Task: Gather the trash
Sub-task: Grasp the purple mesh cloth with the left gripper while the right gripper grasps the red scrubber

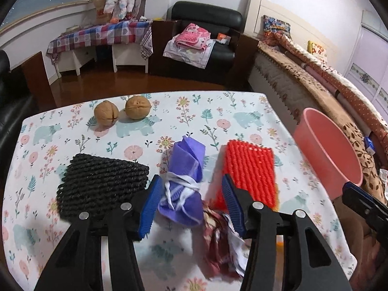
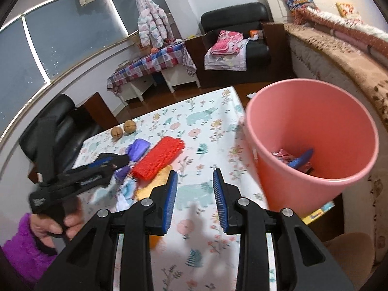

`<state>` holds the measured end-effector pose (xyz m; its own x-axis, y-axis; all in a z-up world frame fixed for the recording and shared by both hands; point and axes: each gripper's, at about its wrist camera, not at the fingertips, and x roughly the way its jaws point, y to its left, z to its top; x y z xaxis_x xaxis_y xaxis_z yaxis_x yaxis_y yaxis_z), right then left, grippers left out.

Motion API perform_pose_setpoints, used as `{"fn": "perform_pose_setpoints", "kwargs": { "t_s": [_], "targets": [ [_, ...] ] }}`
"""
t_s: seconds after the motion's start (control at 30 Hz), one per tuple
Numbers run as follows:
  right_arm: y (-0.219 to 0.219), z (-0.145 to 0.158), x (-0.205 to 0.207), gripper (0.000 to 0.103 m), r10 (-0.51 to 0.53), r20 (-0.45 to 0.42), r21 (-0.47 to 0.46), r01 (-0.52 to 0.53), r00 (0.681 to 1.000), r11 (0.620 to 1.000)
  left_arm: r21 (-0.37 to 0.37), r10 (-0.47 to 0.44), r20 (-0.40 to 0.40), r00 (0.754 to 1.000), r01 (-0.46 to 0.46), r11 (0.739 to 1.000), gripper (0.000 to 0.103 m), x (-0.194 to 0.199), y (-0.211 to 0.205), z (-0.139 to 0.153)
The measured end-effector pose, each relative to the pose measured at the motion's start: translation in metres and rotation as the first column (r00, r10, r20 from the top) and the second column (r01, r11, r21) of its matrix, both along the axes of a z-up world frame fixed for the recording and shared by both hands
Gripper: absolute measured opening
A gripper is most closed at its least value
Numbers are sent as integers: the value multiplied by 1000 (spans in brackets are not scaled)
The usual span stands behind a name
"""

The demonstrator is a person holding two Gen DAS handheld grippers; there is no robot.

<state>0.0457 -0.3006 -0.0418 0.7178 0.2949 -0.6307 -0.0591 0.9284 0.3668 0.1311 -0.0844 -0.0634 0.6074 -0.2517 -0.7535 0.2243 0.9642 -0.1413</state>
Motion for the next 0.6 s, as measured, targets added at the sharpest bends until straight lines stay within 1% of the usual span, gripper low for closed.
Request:
{"fn": "perform_pose_setpoints", "kwargs": {
  "t_s": [0.13, 0.17, 0.23, 0.43, 0.57, 0.6],
  "targets": [
    [4, -5, 19, 31, 34, -49, 82, -29, 998, 996, 19, 5, -28, 1000, -4, 1000, 45, 12, -2, -12],
    [6, -7, 27, 31, 45, -69, 109, -37, 997, 993, 20, 5, -35, 999, -4, 1000, 41, 14, -2, -15],
    [11, -10, 35, 31, 58, -86, 133, -46, 995, 990, 21, 6, -43, 999, -6, 1000, 35, 17, -1, -18],
    [26, -18, 64, 31, 84, -146, 161, -60, 986, 985, 7, 0, -23, 1000, 0, 1000, 33, 15, 4, -16],
    [29, -31, 81, 31, 88, -214, 209, -42, 973, 977, -12, -1, -3, 1000, 1, 1000, 33, 8, 9, -7],
    [30, -33, 85, 38, 87, -226, 219, -37, 970, 975, -14, 0, 3, 1000, 0, 1000, 33, 6, 10, -4]
  ]
}}
